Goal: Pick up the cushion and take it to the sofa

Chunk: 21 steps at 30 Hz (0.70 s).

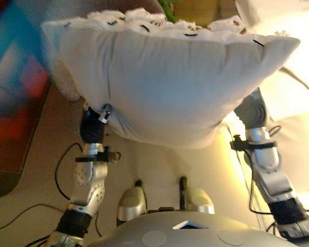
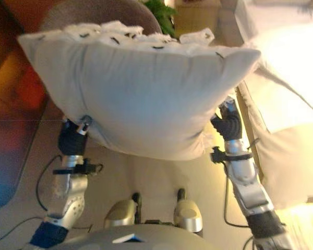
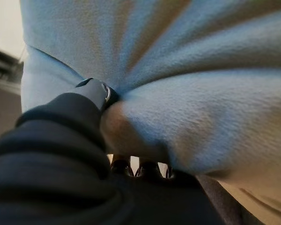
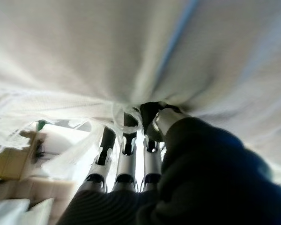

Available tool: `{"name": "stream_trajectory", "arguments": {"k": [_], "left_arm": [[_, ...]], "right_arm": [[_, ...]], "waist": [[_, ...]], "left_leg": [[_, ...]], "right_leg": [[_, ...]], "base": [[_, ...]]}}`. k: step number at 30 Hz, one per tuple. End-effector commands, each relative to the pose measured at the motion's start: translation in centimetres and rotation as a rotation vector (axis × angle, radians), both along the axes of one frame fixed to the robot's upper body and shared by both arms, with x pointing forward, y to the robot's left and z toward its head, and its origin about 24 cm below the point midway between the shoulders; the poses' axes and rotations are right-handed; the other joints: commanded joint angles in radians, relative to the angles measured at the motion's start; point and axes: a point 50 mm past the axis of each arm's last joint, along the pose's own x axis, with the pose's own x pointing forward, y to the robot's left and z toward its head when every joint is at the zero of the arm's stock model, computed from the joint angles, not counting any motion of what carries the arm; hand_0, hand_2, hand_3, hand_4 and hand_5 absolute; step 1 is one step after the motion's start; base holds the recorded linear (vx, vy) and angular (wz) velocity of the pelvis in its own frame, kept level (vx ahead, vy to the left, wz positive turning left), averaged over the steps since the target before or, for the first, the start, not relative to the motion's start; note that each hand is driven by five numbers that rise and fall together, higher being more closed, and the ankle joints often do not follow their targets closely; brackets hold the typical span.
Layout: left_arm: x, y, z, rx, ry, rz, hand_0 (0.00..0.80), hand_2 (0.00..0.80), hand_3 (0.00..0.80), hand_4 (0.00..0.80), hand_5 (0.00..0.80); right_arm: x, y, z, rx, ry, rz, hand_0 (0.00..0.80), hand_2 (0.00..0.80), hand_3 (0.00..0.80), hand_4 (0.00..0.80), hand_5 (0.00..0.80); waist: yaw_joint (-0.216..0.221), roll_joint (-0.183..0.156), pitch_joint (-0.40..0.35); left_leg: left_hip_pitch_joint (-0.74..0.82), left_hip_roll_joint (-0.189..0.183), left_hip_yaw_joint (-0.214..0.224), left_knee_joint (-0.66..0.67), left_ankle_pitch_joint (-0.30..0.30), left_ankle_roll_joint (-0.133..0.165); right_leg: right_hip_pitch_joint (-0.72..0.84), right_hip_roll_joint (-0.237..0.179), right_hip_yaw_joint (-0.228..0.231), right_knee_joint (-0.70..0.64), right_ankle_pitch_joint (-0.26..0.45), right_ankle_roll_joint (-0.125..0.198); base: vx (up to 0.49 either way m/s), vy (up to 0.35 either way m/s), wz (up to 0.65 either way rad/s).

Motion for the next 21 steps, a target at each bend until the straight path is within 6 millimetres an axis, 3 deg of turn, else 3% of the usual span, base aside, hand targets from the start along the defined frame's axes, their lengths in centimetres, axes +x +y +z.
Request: {"name": "stream_trajectory", "arguments": {"k": [1, 4, 7, 8, 10, 11, 13, 16, 18, 21], "left_arm": [[0.5, -2.5, 6.2, 0.007, -0.376, -0.070, 0.800, 0.800, 0.800, 0.800, 0.800], [0.4, -2.4, 6.1, -0.008, -0.372, -0.055, 0.800, 0.800, 0.800, 0.800, 0.800], [0.2, -2.4, 5.8, -0.013, -0.378, -0.044, 0.800, 0.800, 0.800, 0.800, 0.800], [0.2, -2.4, 5.8, -0.011, -0.383, -0.038, 0.800, 0.800, 0.800, 0.800, 0.800], [0.4, -2.2, 5.6, -0.006, -0.375, -0.026, 0.800, 0.800, 0.800, 0.800, 0.800], [0.4, -2.0, 5.5, -0.003, -0.352, -0.020, 0.800, 0.800, 0.800, 0.800, 0.800], [0.3, -1.7, 5.4, 0.022, -0.339, -0.025, 0.800, 0.800, 0.800, 0.800, 0.800], [-0.4, -1.4, 5.3, 0.069, -0.343, -0.032, 0.800, 0.800, 0.800, 0.800, 0.800], [-0.1, -1.2, 5.4, 0.080, -0.343, -0.027, 0.800, 0.800, 0.800, 0.800, 0.800], [0.5, -1.0, 5.7, 0.074, -0.341, -0.034, 0.800, 0.800, 0.800, 0.800, 0.800]], "right_arm": [[0.5, 1.7, 4.4, 0.008, -0.252, 0.077, 0.800, 0.800, 0.800, 0.800, 0.800], [0.4, 1.5, 4.0, 0.006, -0.221, 0.083, 0.800, 0.800, 0.800, 0.800, 0.800], [0.2, 1.3, 3.6, 0.016, -0.202, 0.104, 0.800, 0.800, 0.800, 0.800, 0.800], [0.1, 1.2, 3.6, 0.021, -0.200, 0.115, 0.800, 0.800, 0.800, 0.800, 0.800], [-0.1, 1.0, 3.2, 0.027, -0.185, 0.121, 0.800, 0.800, 0.800, 0.800, 0.800], [-0.3, 0.8, 3.0, 0.038, -0.167, 0.113, 0.800, 0.800, 0.800, 0.800, 0.800], [-0.5, 0.4, 2.9, 0.073, -0.145, 0.112, 0.800, 0.800, 0.800, 0.800, 0.800], [-0.8, 1.0, 3.2, 0.095, -0.177, 0.130, 0.800, 0.800, 0.800, 0.800, 0.800], [-0.7, 1.9, 3.1, 0.094, -0.193, 0.143, 0.800, 0.800, 0.800, 0.800, 0.800], [-0.1, 2.4, 2.9, 0.089, -0.168, 0.139, 0.800, 0.800, 0.800, 0.800, 0.800]], "waist": [[0.052, 0.030, 0.006], [0.064, 0.027, 0.008], [0.065, 0.021, 0.015], [0.063, 0.016, 0.017], [0.053, 0.009, 0.009], [0.049, 0.003, -0.005], [0.057, -0.017, -0.035], [0.092, -0.049, -0.077], [0.096, -0.045, -0.093], [0.086, -0.033, -0.098]], "left_leg": [[-0.162, -0.045, -0.090, -0.171, 0.198, -0.008], [-0.158, -0.004, -0.159, -0.280, 0.242, -0.022], [-0.165, 0.048, -0.231, -0.291, 0.236, -0.033], [-0.169, 0.062, -0.232, -0.269, 0.223, -0.034], [-0.167, 0.070, -0.175, -0.217, 0.184, -0.025], [-0.168, 0.061, -0.143, -0.176, 0.170, -0.016], [-0.185, 0.022, -0.125, -0.100, 0.132, 0.010], [-0.170, -0.050, -0.109, -0.067, 0.061, 0.079], [-0.137, -0.071, -0.104, -0.084, 0.051, 0.094], [-0.101, -0.092, -0.102, -0.092, 0.048, 0.093]], "right_leg": [[0.264, 0.098, 0.052, -0.283, 0.053, -0.004], [0.287, 0.119, 0.089, -0.233, -0.015, -0.016], [0.281, 0.128, 0.116, -0.139, -0.094, -0.023], [0.277, 0.121, 0.118, -0.108, -0.116, -0.021], [0.284, 0.090, 0.084, -0.070, -0.148, -0.004], [0.302, 0.064, 0.067, -0.057, -0.156, 0.015], [0.337, 0.024, 0.050, -0.034, -0.119, 0.044], [0.320, -0.047, 0.003, 0.127, 0.093, 0.124], [0.269, -0.054, 0.008, 0.170, 0.176, 0.134], [0.209, -0.018, -0.010, 0.085, 0.149, 0.117]], "base": [[0.440, 0.104, 0.38], [0.552, 0.127, 0.23], [0.653, 0.218, 0.09], [0.697, 0.293, -0.24], [0.747, 0.338, -0.47], [0.714, 0.308, -0.55], [0.776, 0.302, -0.40], [0.723, 0.293, -0.09], [0.554, 0.232, 0.03], [0.431, 0.154, -0.04]]}}
